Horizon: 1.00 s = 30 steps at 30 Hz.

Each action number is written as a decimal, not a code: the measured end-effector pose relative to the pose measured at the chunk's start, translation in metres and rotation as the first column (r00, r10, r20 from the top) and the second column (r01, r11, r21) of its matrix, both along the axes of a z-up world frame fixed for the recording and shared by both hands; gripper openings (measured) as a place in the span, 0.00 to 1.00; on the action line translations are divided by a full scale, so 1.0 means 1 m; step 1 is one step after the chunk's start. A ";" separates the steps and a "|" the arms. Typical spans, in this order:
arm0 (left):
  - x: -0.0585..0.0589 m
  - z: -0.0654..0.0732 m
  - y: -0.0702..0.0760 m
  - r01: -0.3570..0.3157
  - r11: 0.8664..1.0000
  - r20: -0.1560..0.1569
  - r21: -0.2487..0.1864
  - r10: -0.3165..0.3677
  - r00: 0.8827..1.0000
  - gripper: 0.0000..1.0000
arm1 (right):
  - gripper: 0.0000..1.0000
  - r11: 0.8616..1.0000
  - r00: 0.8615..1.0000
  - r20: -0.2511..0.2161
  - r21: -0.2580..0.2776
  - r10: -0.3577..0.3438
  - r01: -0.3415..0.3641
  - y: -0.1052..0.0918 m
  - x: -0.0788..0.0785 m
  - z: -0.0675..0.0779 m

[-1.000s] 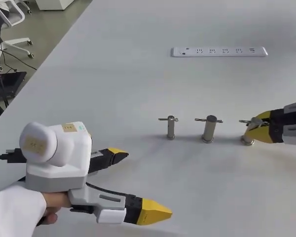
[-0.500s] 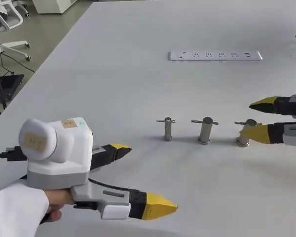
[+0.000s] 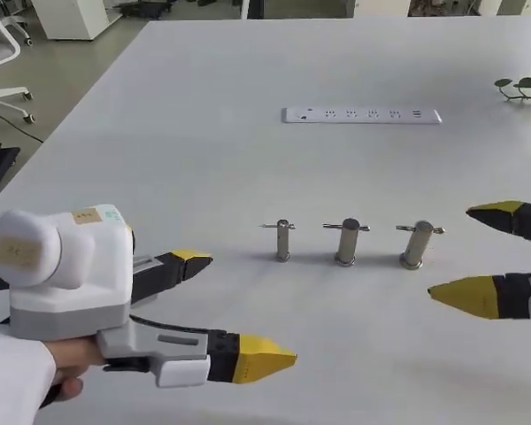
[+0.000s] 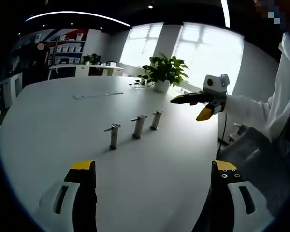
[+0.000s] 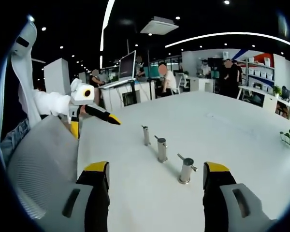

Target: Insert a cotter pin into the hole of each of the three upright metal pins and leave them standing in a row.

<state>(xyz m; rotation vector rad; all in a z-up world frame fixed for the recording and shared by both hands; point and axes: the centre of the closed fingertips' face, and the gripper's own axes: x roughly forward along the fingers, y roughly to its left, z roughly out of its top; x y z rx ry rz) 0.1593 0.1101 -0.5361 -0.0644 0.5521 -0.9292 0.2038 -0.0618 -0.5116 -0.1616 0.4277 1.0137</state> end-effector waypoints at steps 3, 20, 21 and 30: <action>0.001 0.000 0.004 -0.017 1.000 0.013 0.017 0.016 1.000 0.99 | 0.80 0.999 0.999 -0.017 0.001 -0.042 0.042 -0.007 -0.006 -0.004; 0.000 0.002 0.014 -0.026 0.999 0.013 0.030 0.025 1.000 0.99 | 0.95 0.984 0.980 -0.097 0.024 -0.173 0.176 -0.023 -0.025 -0.020; 0.000 0.000 0.014 -0.026 0.999 0.009 0.031 0.026 1.000 0.99 | 0.95 0.984 0.980 -0.100 0.020 -0.174 0.176 -0.022 -0.026 -0.021; -0.003 -0.006 0.012 -0.024 0.999 -0.023 0.034 0.025 0.999 0.99 | 0.98 0.979 0.969 -0.145 0.012 -0.200 0.204 -0.025 -0.037 -0.031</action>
